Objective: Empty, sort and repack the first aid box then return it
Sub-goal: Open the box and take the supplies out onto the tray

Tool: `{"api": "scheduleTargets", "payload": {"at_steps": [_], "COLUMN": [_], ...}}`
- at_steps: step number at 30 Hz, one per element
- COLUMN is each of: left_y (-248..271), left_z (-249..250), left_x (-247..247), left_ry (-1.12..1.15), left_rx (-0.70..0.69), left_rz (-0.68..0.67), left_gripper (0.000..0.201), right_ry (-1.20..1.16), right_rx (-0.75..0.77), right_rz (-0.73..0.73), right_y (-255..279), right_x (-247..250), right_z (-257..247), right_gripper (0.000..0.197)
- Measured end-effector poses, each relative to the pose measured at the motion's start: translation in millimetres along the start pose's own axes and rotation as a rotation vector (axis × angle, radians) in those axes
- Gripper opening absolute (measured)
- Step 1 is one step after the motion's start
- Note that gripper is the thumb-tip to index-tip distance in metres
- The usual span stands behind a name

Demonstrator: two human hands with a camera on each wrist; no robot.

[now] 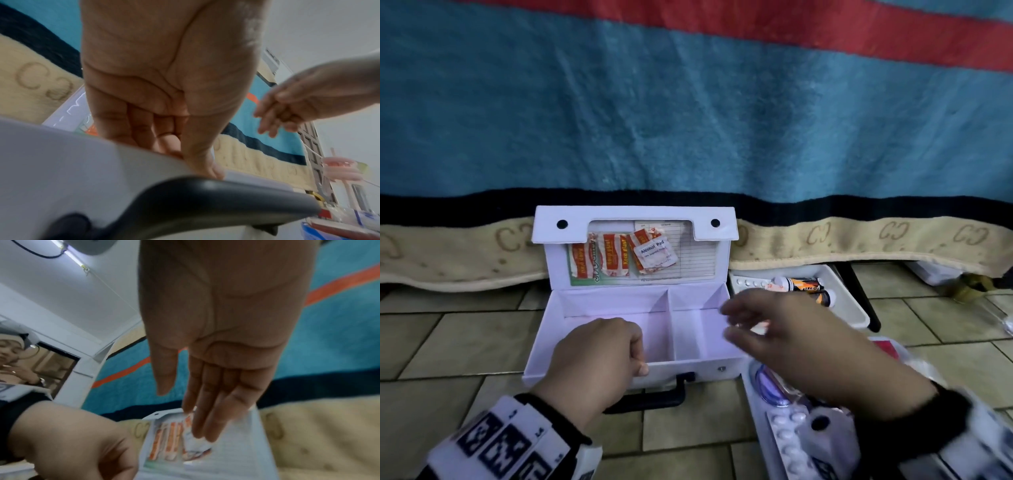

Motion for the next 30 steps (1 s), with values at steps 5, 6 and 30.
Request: {"api": "scheduleTargets", "payload": {"at_steps": [5,6,30], "left_y": [-2,-2,0], "left_z": [0,0,-4], "left_x": [0,-1,-3], "left_ry": [0.001,0.005,0.028], "left_rx": [-0.023,-0.027,-0.039], "left_rz": [0.018,0.018,0.094], "left_gripper": [0.020,0.022,0.026], "right_ry": [0.137,0.150,0.229], "right_rx": [0.021,0.025,0.109], "right_rz": [-0.247,-0.223,0.082], "right_y": [-72,-83,-154], "right_x": [-39,-39,-4], "right_z": [-5,-4,-26], "right_gripper": [0.062,0.062,0.033]}}
Point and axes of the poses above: each hand's wrist, its own y-axis away from the middle knuckle, its own x-axis out of the back of the hand, z = x × y, the point moved 6 cm from there along -y, towards the middle knuckle, and after that the axes turned 9 degrees about x, right-handed, at the moved point
